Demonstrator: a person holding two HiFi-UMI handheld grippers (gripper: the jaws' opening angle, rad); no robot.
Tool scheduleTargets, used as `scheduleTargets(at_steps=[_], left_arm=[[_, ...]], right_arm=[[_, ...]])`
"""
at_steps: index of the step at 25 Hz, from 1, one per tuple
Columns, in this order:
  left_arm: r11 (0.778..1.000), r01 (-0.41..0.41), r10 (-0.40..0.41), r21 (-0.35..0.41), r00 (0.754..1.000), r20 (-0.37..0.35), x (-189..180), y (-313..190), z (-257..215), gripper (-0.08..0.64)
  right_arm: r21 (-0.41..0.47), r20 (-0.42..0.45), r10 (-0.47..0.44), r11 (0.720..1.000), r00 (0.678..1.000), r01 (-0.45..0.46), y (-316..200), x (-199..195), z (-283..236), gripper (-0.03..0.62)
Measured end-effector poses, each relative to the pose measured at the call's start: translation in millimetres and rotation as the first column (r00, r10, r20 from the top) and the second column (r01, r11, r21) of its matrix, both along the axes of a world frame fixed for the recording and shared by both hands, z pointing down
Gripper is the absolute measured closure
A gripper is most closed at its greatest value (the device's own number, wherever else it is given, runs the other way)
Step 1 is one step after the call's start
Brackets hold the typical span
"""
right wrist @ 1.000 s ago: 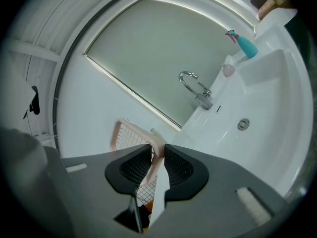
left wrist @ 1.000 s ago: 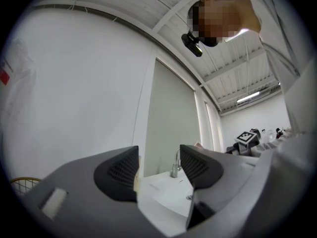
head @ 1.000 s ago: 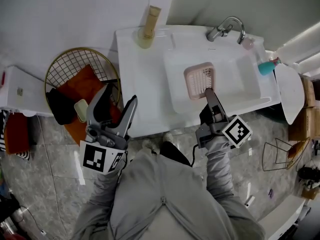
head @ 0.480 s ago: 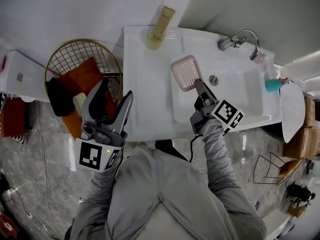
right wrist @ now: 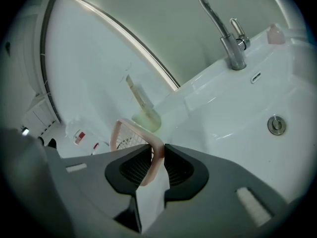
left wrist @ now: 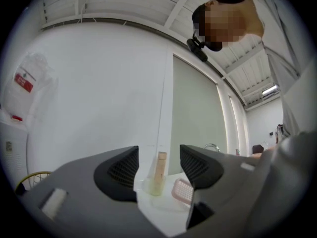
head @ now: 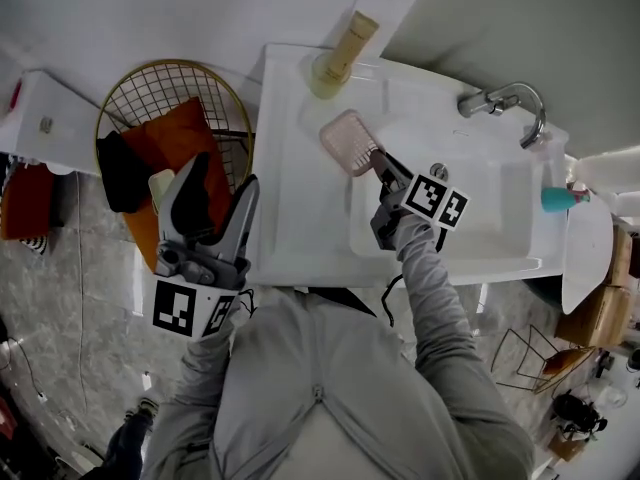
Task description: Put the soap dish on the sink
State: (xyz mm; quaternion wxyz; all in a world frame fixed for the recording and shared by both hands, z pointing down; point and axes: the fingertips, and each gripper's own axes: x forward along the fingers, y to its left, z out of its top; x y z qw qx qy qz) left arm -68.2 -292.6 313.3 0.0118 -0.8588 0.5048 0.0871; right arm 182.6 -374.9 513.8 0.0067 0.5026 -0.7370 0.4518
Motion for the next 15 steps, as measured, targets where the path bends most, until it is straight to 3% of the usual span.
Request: scheduleTargets(at_steps=[6,15], left_arm=[[0.999,0.030,-0.030,-0.012,1.000,0.002,-1.5,-1.4,5.1,0.276],[0.998,0.063,-0.063,-0.021,0.998,-0.004,-7.8,-5.5,8.9,0.276]], right_arm=[[-0.064,-0.048,-0.102,0.993,0.994,0.099,-11.1,-18.4,23.2,0.510],[-0.116,-0.094,-0.183,0.978,0.979,0.171,-20.6,-34.9,40.6,0.511]])
